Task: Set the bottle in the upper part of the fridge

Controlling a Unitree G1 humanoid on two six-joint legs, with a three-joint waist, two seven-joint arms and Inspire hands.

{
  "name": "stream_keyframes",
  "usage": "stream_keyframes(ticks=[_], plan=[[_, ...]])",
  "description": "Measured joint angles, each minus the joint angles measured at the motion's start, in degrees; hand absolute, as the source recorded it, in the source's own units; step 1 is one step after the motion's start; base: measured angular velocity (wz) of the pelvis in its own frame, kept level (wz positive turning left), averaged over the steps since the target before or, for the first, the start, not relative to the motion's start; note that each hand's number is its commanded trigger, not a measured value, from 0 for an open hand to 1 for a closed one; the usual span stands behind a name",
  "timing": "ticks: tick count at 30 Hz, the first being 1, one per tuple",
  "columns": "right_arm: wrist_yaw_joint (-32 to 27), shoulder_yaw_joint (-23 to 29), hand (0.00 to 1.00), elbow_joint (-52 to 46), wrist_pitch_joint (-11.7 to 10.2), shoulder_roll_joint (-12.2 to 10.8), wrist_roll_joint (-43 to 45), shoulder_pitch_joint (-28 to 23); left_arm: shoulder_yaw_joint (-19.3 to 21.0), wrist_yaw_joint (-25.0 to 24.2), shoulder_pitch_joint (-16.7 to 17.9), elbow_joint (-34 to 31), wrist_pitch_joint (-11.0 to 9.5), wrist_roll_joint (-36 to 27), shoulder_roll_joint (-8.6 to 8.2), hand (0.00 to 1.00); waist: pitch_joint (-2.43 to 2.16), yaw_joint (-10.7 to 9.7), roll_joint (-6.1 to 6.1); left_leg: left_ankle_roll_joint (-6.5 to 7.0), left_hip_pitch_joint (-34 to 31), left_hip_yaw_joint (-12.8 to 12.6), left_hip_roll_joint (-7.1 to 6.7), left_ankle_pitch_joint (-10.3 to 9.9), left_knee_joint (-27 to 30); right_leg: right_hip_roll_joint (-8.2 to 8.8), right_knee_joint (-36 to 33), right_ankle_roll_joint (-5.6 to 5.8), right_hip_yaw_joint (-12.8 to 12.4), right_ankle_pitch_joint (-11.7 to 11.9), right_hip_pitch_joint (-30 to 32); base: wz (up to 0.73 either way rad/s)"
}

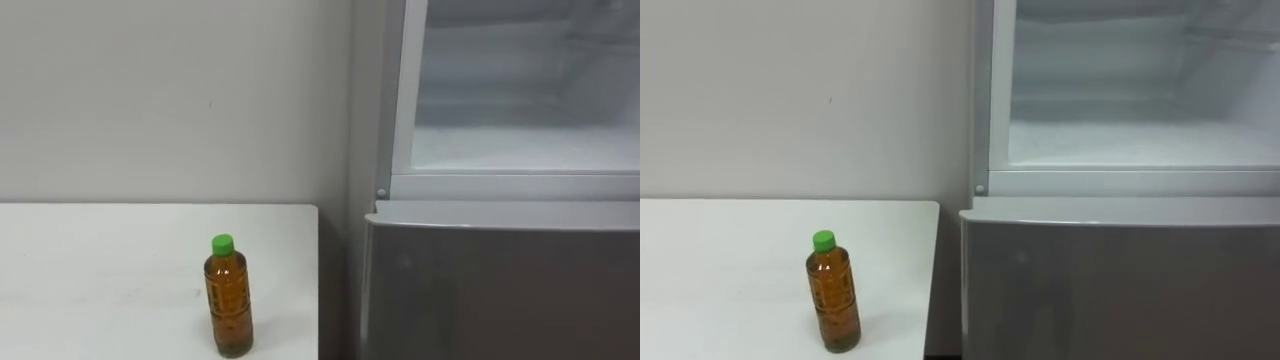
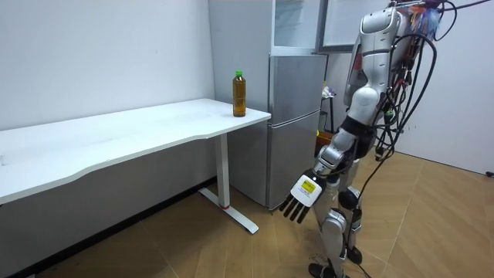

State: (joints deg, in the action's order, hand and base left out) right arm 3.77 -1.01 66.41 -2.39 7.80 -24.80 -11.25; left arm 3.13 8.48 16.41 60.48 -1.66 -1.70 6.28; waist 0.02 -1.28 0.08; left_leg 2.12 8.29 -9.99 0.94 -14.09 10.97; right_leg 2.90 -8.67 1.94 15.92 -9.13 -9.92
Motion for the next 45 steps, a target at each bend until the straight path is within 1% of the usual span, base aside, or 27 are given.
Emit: stream_keyframes(ticks=[6, 10, 14, 17, 24, 27, 31, 34, 38, 41, 42, 43, 44, 45], plan=[[-0.71, -0.11, 0.00, -0.03, -0.01, -0.01, -0.17, 0.03, -0.08, 1.22, -0.01, 2.10, 0.65, 0.01, -0.07, 0.00, 0.03, 0.05, 0.04, 0.00, 0.07, -0.02, 0.00, -0.03, -0.08, -0.04, 0.01, 0.00, -0.09, 0.00, -0.01, 0.00], [-1.05, -0.05, 0.00, 0.14, -0.11, -0.05, -0.50, -0.02, 0.12, 1.57, 1.32, 4.00, 0.90, 0.33, -0.04, 0.00, 0.05, 0.39, 0.07, -0.12, 0.12, -0.38, 0.11, -0.19, -0.13, -0.10, 0.02, -0.09, -0.22, -0.12, 0.20, -0.06], [-0.90, 0.08, 0.00, 0.33, -0.16, -0.18, -1.29, -0.04, 0.27, 1.84, 2.25, 4.92, 1.56, 3.74, -0.09, 0.00, 0.03, 0.30, 0.02, -0.18, -0.11, -0.44, 0.08, -0.28, -0.13, -0.07, 0.02, -0.13, -0.21, -0.45, 0.82, -0.01], [0.14, 0.27, 0.00, 0.42, -0.14, -0.22, -1.35, 0.01, 0.96, 1.86, 2.55, 5.55, 2.14, 4.85, -0.09, 0.00, 0.02, 0.17, -0.22, -0.25, -0.08, -0.44, -0.02, -0.33, -0.23, 0.04, 0.03, -0.16, -0.11, -1.03, 0.84, 0.00], [1.40, -0.03, 0.00, 0.18, -0.16, -0.24, -1.37, 0.33, 1.11, 2.15, 1.86, 5.68, 2.19, 4.88, -0.09, 0.00, 0.07, 0.15, -0.40, -0.49, -0.25, -0.31, 0.11, -0.68, 0.31, -0.06, 0.02, -0.16, -0.03, -1.51, 0.85, 0.00], [2.25, -0.13, 0.00, -0.85, -0.10, -0.23, 0.40, 0.58, 1.08, 2.06, 1.81, 5.50, 1.99, 5.15, -0.10, 0.00, 0.12, 0.21, -0.46, -0.55, -0.11, -0.60, 0.19, -0.74, 0.32, -0.12, -0.04, -0.17, -0.16, -1.52, 0.88, -0.04], [3.71, -0.72, 0.00, -5.48, -0.24, -0.23, 2.88, 0.95, 1.08, 1.84, 1.57, 5.54, 1.89, 6.45, -0.16, 0.00, 0.27, 0.31, -0.60, -0.53, -0.13, -0.67, 0.19, -0.81, 0.30, -0.11, -0.02, -0.18, -0.19, -1.54, 0.97, -0.01], [4.95, -1.06, 0.00, -13.88, -0.27, -0.21, 5.05, 0.68, 1.21, 1.84, 1.62, 4.99, 1.64, 7.80, -0.17, 0.00, 0.33, 0.39, -0.72, -0.52, -0.17, -0.66, 0.18, -0.81, 0.29, -0.10, 0.01, -0.17, -0.16, -1.54, 0.92, 0.00], [5.90, -1.79, 0.00, -21.98, -0.81, -0.21, 5.19, 0.64, 1.19, 1.83, 1.30, 4.20, 1.42, 8.85, -0.17, 0.00, 0.31, 0.58, -0.82, -0.52, -0.18, -0.63, 0.18, -0.81, 0.31, -0.11, 0.04, -0.16, -0.09, -1.55, 0.85, 0.00], [6.89, -2.89, 0.00, -28.93, -0.84, -0.11, 5.18, -0.20, 1.12, 1.59, 1.34, 2.71, 1.28, 9.53, -0.05, 0.00, 0.30, 1.71, -0.88, -0.52, -0.54, -0.61, 0.26, -0.81, 0.42, -0.14, -0.05, -0.16, -0.05, -1.55, 0.93, 0.00], [7.08, -4.09, 0.00, -32.33, -0.84, 0.03, 4.94, -0.71, 0.90, 1.36, 1.40, 1.82, 1.29, 10.10, 0.00, 0.00, 0.27, 2.06, -0.80, -0.52, -0.88, -0.51, 0.28, -0.81, 0.59, -0.15, -0.14, -0.17, 0.00, -1.55, 1.11, 0.00], [7.22, -4.92, 0.00, -33.70, -0.80, 0.16, 4.85, -0.68, 0.59, 1.34, 1.33, 1.75, 1.29, 10.22, 0.06, 0.00, 0.30, 2.27, -0.85, -0.53, -0.99, -0.52, 0.29, -0.81, 0.59, -0.18, -0.18, -0.18, -0.02, -1.54, 1.25, 0.00], [7.75, -6.52, 0.00, -36.71, -0.72, 0.51, 4.88, -0.65, 0.02, 1.30, 1.07, 1.74, 1.29, 10.48, 0.24, 0.00, 0.11, 2.71, -0.88, -0.53, -1.23, -0.52, 0.34, -0.80, 0.59, -0.21, -0.35, -0.20, -0.04, -1.53, 1.59, 0.00], [8.64, -7.65, 0.00, -39.53, -0.71, 0.92, 4.90, -0.63, -0.02, 1.17, 0.92, 1.43, 1.32, 11.00, 0.36, 0.00, 0.13, 3.08, -0.87, -0.54, -1.47, -0.44, 0.34, -0.80, 0.64, -0.21, -0.38, -0.20, 0.00, -1.52, 1.75, 0.04]])
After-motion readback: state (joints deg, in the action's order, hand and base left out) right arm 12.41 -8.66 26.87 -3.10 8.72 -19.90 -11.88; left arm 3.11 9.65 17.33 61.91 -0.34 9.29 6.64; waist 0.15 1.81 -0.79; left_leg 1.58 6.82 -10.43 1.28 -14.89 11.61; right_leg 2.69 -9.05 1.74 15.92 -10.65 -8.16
